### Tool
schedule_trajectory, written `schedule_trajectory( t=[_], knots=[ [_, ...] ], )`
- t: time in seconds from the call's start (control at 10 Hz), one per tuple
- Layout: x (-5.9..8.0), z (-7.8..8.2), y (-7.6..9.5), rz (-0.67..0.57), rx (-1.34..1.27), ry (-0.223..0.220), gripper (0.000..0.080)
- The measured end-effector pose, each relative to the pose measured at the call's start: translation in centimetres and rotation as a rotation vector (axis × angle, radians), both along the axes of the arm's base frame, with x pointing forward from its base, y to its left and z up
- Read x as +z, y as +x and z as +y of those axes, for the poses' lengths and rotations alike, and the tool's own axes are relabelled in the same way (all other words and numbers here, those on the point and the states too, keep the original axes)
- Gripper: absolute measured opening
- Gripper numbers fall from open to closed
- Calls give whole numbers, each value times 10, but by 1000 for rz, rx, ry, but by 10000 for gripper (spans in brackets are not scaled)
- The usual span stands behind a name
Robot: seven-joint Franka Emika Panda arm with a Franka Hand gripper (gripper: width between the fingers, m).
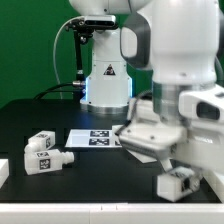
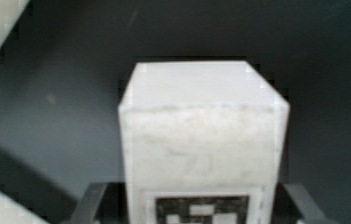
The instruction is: Assemble square table
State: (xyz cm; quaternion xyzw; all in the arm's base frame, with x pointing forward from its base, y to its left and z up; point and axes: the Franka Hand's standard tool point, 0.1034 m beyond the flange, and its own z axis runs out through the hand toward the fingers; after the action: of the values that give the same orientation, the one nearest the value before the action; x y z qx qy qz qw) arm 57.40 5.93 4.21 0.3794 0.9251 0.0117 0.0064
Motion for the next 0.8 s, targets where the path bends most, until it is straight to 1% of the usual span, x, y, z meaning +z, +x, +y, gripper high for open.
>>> schedule_trajectory(
  t=[0.1,0.2,0.3,0.4,0.7,0.8],
  knots=[
    [20,-23,-17,-5,53,-19,279],
    [26,-39,-32,0,9,-24,279],
    [22,-36,-31,4,9,-21,279],
    [21,-35,-30,5,9,-20,281],
    [20,-40,-34,9,5,-23,281],
    [22,-48,-51,20,12,-33,281]
  ],
)
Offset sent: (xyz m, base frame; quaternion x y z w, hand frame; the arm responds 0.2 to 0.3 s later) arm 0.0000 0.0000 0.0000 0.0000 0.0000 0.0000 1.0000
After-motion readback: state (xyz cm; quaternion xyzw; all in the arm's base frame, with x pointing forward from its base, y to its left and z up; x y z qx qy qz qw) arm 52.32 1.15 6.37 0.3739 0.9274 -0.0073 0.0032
